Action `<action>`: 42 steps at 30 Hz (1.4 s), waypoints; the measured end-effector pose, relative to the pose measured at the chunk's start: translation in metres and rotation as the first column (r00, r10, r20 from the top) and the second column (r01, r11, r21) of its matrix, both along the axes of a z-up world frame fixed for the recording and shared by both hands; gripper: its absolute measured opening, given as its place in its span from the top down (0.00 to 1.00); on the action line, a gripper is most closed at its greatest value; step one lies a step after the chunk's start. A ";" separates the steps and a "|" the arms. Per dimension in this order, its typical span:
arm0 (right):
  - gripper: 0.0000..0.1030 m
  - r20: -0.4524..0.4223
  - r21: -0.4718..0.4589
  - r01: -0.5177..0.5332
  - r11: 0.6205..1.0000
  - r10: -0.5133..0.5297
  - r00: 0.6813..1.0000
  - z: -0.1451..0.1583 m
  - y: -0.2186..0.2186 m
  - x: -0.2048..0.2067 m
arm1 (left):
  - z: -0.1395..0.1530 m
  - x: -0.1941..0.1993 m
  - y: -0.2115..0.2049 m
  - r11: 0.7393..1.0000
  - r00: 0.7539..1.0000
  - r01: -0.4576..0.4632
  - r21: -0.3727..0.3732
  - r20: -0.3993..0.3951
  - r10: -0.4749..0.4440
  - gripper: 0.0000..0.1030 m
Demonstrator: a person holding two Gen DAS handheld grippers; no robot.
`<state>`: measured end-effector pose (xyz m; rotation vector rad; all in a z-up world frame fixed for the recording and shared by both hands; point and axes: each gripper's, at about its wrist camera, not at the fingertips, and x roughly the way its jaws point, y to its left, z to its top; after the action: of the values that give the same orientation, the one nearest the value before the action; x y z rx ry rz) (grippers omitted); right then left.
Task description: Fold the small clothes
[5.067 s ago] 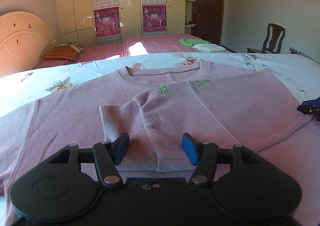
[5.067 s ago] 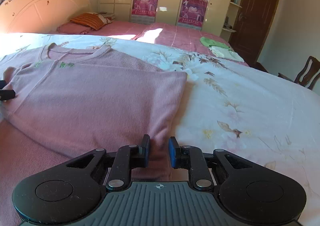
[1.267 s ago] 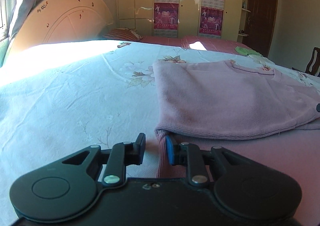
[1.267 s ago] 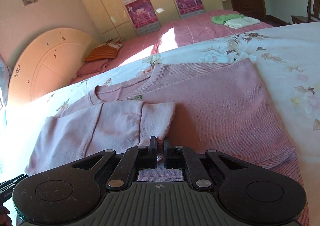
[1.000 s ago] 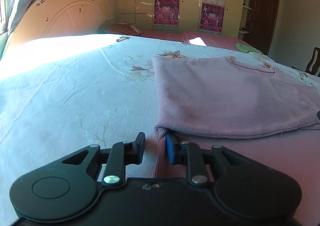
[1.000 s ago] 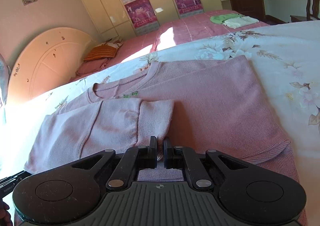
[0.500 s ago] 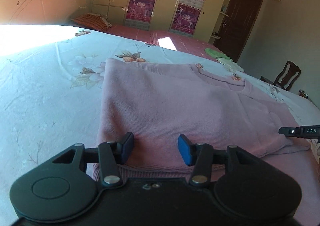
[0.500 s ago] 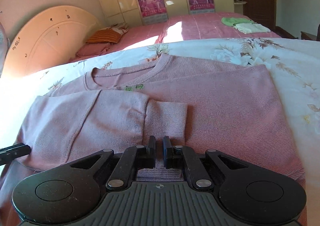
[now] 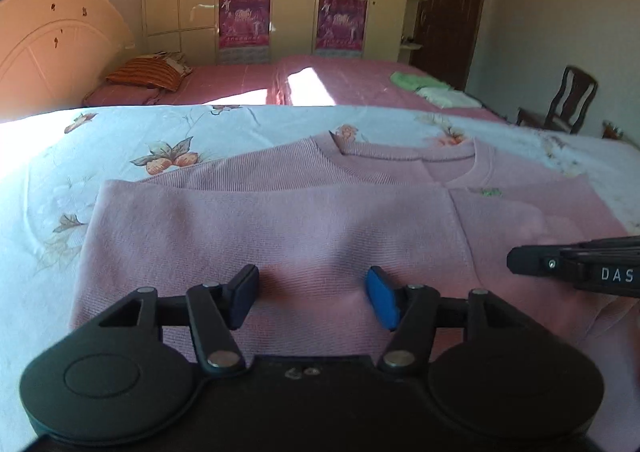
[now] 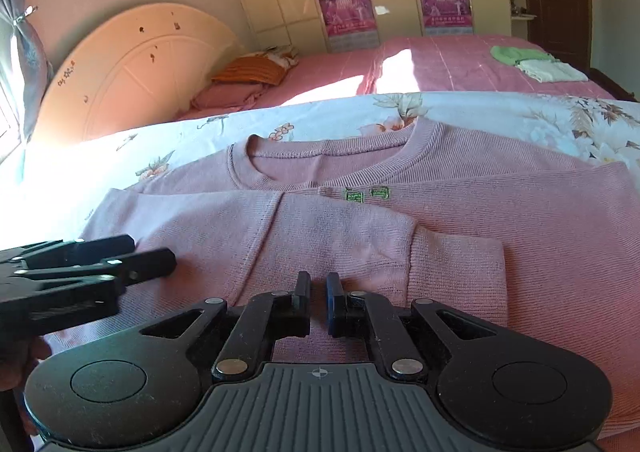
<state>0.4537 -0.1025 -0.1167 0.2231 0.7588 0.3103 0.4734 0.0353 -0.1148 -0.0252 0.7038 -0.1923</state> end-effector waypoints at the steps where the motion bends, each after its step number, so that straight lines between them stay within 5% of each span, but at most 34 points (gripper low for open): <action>1: 0.95 0.005 -0.023 0.004 1.000 -0.004 1.000 0.000 -0.005 -0.001 | -0.001 -0.003 0.009 1.000 1.000 -0.006 0.008 0.014 0.006 0.40; 3: 0.95 0.009 -0.034 0.012 0.999 -0.011 1.000 -0.002 -0.017 -0.001 | 0.000 -0.006 0.024 0.996 0.998 -0.048 0.070 0.034 0.046 0.41; 6: 0.96 -0.002 0.030 0.022 0.999 -0.022 1.000 -0.002 -0.033 0.003 | 0.003 0.008 0.055 0.996 0.996 -0.084 -0.002 0.026 0.084 0.43; 11: 0.95 0.018 0.015 0.044 0.999 -0.044 0.999 0.007 -0.022 0.015 | 0.007 0.045 0.069 0.992 0.995 -0.103 0.067 0.008 0.103 0.42; 14: 0.96 -0.027 0.002 0.078 0.997 -0.078 0.997 -0.001 -0.022 0.030 | 0.006 0.051 0.085 0.992 0.992 -0.125 -0.007 0.002 0.125 0.45; 19: 0.95 0.014 0.041 0.074 0.996 -0.075 0.997 0.015 -0.021 0.021 | 0.023 0.023 0.044 0.998 0.996 -0.045 0.045 0.079 0.042 0.44; 24: 0.95 -0.021 0.035 0.043 0.998 -0.042 0.999 0.005 -0.005 0.023 | 0.011 0.001 -0.021 0.991 0.991 0.118 0.057 0.052 -0.121 0.35; 29: 0.96 -0.008 0.005 0.113 0.994 -0.113 0.994 0.004 -0.040 0.006 | 0.006 0.006 0.019 1.000 0.998 -0.011 0.027 0.061 0.009 0.29; 33: 0.95 0.033 0.001 0.125 0.992 -0.125 0.992 0.014 -0.054 0.000 | 0.007 0.037 0.070 0.991 0.990 -0.135 0.001 0.031 0.135 0.34; 36: 0.95 -0.017 -0.046 0.138 0.989 -0.139 0.990 0.002 -0.053 0.015 | 0.002 0.052 0.087 0.993 0.994 -0.112 -0.048 0.009 0.112 0.35; 42: 0.95 0.020 -0.026 0.134 0.991 -0.133 0.991 0.013 -0.060 0.009 | 0.012 0.059 0.084 0.986 0.987 -0.156 -0.053 0.030 0.157 0.26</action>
<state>0.4631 -0.1626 -0.1042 0.2435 0.7261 0.1744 0.5322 0.1191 -0.1028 -0.1245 0.6593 -0.0595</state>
